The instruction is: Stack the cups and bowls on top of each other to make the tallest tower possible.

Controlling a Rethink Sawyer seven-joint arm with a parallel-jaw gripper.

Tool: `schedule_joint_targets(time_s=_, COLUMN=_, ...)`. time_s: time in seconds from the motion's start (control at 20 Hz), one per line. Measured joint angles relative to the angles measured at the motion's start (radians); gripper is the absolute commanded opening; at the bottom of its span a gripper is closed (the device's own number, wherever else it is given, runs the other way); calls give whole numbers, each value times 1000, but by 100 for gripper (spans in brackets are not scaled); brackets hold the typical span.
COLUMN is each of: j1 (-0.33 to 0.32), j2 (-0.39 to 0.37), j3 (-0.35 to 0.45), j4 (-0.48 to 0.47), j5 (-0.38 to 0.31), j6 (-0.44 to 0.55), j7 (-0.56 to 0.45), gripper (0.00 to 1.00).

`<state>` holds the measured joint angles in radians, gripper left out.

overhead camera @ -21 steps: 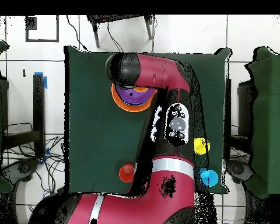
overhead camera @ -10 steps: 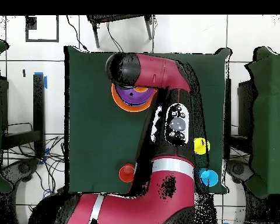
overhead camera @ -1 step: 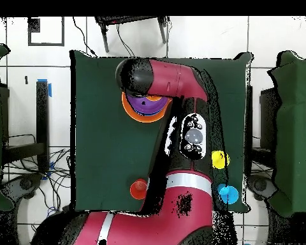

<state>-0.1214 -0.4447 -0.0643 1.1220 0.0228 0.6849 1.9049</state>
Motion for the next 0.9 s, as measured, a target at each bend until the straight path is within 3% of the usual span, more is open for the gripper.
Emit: schedule_joint_targets(time_s=0.9, j1=13, j2=0, j3=-4, j4=11, j5=0, j6=-52, j7=0, gripper=100)
